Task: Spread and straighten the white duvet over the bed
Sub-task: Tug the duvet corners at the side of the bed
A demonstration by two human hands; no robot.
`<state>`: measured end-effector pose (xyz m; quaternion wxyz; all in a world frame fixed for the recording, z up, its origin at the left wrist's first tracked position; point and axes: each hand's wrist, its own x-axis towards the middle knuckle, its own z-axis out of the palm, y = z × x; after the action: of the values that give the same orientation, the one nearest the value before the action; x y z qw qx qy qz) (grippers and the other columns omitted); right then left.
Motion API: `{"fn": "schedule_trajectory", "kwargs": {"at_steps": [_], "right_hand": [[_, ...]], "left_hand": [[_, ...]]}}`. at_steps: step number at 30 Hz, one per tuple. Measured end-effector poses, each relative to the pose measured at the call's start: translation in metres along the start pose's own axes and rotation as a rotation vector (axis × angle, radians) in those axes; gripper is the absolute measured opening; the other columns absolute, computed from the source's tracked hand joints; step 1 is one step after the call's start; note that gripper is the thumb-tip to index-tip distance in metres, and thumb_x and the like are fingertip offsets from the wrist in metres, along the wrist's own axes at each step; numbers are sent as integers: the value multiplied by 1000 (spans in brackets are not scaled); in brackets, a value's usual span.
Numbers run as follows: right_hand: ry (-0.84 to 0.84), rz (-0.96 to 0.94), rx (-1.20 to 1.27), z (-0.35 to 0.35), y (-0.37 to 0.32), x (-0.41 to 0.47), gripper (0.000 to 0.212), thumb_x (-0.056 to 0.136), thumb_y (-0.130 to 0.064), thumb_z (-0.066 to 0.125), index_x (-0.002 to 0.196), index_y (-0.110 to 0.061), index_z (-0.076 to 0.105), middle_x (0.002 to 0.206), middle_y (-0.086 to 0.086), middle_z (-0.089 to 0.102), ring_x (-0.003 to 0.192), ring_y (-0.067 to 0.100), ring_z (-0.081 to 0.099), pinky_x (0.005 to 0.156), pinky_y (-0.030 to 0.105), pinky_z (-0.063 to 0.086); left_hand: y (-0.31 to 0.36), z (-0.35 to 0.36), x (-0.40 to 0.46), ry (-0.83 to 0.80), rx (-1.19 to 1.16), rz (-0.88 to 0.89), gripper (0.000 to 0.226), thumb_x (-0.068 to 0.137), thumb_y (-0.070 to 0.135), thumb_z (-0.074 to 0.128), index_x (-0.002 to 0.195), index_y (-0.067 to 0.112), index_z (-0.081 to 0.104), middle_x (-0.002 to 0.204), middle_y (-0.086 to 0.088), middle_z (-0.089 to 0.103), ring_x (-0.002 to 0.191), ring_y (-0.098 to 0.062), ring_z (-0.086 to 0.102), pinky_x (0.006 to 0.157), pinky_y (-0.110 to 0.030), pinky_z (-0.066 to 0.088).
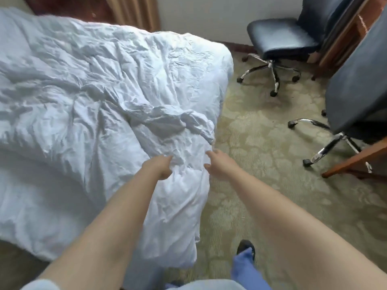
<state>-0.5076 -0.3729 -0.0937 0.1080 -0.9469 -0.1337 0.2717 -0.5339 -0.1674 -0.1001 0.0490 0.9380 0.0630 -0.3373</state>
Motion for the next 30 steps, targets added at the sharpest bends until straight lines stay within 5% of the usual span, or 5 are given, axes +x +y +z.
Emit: {"fn": "schedule_trajectory", "kwargs": {"at_steps": [8,15,25,28,30], "right_hand": [[-52,-286,-151,-90,28,84,49,98,-32,41,144,-16,33,143,10,36,125,30,43,96,41,44],[-78,-490,-335,-101,13,170,50,93,-33,49,140,-18,38,146,10,34,130,31,37,98,39,38],[-57,-624,-480,-79,-31,317,94,87,-58,52,152,-24,-8,160,8,-4,147,27,3,118,43,9],[-230,-575,-383,-62,-46,341,108,78,-65,58,151,-25,-11,158,5,9,145,26,15,116,48,6],[-353,-511,-319,-51,-50,346,98,79,-61,58,150,-22,3,147,4,32,137,26,33,113,51,8]], "left_hand": [[50,-35,23,0,-219,-240,67,95,29,45,152,27,10,156,-5,21,140,-28,30,109,-43,34],[43,-42,86,62,-438,-387,63,96,19,38,152,29,10,155,-5,25,134,-30,38,106,-44,38],[11,-41,201,109,-655,-614,68,95,17,34,152,31,1,153,-5,25,135,-30,35,107,-44,37],[8,-41,207,123,-697,-657,74,93,15,36,150,38,-4,151,-5,26,134,-32,36,103,-47,40],[9,-45,210,128,-712,-672,74,94,14,36,150,40,-5,152,-5,25,134,-32,36,103,-46,40]]}}
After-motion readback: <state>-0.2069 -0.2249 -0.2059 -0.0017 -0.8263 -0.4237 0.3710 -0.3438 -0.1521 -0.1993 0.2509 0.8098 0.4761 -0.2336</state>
